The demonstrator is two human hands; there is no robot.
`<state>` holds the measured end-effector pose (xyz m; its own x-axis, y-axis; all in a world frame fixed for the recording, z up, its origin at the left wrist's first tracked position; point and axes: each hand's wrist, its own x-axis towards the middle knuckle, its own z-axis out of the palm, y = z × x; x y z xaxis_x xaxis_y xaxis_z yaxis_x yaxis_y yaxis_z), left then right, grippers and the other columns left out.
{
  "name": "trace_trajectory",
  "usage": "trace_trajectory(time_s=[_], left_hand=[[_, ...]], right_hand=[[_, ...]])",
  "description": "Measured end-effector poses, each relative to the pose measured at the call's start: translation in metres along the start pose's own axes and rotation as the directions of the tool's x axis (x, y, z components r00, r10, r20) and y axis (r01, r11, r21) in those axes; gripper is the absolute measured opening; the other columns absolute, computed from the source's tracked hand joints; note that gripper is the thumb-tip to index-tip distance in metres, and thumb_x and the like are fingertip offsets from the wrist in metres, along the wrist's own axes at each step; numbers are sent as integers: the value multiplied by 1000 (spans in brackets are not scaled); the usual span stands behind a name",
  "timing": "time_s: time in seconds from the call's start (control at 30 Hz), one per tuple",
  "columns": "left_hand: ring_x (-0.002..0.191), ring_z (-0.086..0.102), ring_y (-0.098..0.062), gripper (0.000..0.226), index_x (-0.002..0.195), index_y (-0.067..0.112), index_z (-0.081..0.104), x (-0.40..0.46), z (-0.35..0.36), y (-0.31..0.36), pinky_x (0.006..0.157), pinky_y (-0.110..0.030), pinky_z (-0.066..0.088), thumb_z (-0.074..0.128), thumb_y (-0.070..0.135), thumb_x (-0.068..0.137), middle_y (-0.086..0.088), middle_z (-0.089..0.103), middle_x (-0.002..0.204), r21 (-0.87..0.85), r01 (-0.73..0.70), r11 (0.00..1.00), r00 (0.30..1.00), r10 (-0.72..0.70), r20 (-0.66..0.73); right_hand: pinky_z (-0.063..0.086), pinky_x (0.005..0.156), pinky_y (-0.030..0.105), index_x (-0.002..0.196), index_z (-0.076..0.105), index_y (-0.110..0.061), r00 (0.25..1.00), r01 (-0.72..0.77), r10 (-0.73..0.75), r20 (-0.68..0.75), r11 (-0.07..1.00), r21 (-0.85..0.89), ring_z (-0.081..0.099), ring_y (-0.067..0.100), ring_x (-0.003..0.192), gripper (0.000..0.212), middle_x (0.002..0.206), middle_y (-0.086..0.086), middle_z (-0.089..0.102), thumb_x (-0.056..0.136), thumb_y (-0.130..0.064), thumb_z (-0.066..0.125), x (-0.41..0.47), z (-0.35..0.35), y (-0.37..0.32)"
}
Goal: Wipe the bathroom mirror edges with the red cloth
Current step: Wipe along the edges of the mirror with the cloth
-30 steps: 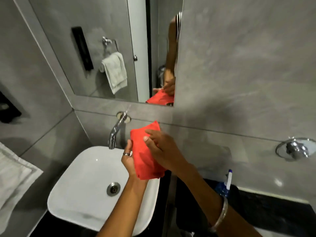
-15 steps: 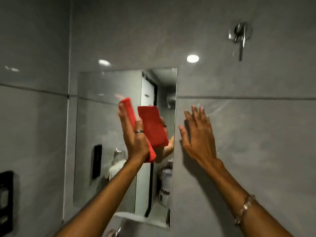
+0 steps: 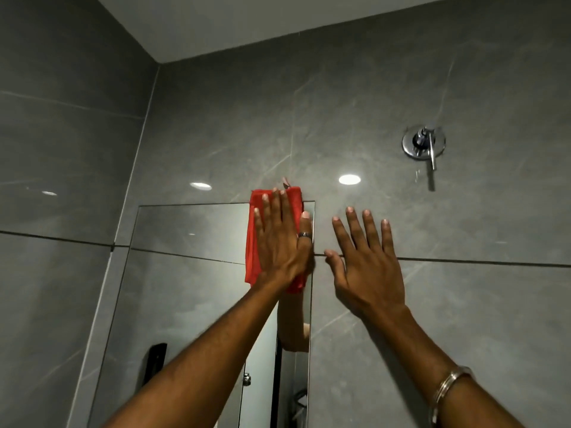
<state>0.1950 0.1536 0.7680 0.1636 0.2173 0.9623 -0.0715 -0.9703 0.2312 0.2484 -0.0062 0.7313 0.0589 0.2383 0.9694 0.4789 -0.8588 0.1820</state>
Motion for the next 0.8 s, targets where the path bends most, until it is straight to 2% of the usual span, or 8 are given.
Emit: trace_trajectory(time_s=[0.13, 0.23, 0.33, 0.43, 0.53, 0.63, 0.7, 0.8], left_hand=[[158, -27, -18, 73, 162, 19, -17, 2, -8, -28, 130, -45, -18, 14, 48, 103, -2, -24, 171, 69, -288, 955, 951, 277, 137], [159, -21, -15, 70, 164, 19, -9, 13, -25, -61, 132, -47, -7, 15, 48, 104, -1, -17, 173, 74, -531, 844, 826, 495, 270], [162, -10, -18, 68, 165, 18, 3, 24, -33, -77, 134, -45, -1, 17, 48, 106, -3, -5, 175, 141, -668, 731, 735, 619, 277], [162, -4, -22, 68, 165, 17, 8, 17, -23, -68, 132, -52, 8, 16, 49, 105, -5, 1, 175, 173, -569, 804, 821, 546, 164], [162, -10, -23, 70, 165, 17, 0, 7, -7, -37, 133, -50, -2, 12, 50, 104, -5, -7, 175, 143, -296, 944, 955, 294, 35], [161, -15, -26, 71, 163, 16, -10, 4, 5, -6, 132, -51, -7, 11, 50, 105, -7, -15, 173, 150, -61, 987, 997, 69, -47], [161, -14, -27, 70, 162, 16, -10, 3, 8, 1, 131, -52, -8, 13, 50, 105, -8, -14, 173, 132, -65, 989, 996, 72, -46], [162, -11, -27, 69, 164, 18, -3, 1, 4, -15, 131, -54, -4, 17, 50, 106, -7, -9, 174, 112, -278, 954, 961, 277, 26]], right_hand=[[1, 132, 56, 168, 4, -28, 1000, 5, -5, 6, 1000, 3, -10, 25, 164, 71, 177, 3, -7, 106, -61, 13, -1, 0, 0], [0, 132, 55, 168, 4, -27, 1000, 1, -1, 12, 1000, -12, -10, 26, 164, 71, 177, 4, -7, 106, -60, 16, -2, -1, -2], [0, 132, 55, 168, 4, -27, 1000, 0, 0, 8, 1000, -20, -9, 26, 164, 71, 177, 4, -7, 106, -60, 13, -3, -1, -1], [1, 132, 55, 168, 4, -27, 1000, 1, -1, 2, 1000, -31, -11, 25, 164, 70, 177, 3, -8, 106, -60, 11, -3, 0, -2], [0, 132, 55, 168, 5, -28, 1000, -5, 4, -11, 999, -32, -11, 25, 164, 70, 177, 3, -7, 106, -60, 13, -3, 3, -2], [1, 132, 55, 168, 3, -28, 1000, -6, 5, -19, 999, -47, -12, 25, 164, 70, 177, 3, -8, 107, -60, 14, -2, 5, 0], [0, 132, 55, 168, 2, -28, 1000, -8, 7, -19, 999, -53, -11, 25, 164, 70, 177, 3, -9, 107, -61, 15, -2, 7, 0], [0, 132, 55, 168, 3, -29, 1000, -4, 3, -25, 999, -51, -11, 24, 164, 69, 177, 3, -8, 107, -59, 16, -3, 9, 0]])
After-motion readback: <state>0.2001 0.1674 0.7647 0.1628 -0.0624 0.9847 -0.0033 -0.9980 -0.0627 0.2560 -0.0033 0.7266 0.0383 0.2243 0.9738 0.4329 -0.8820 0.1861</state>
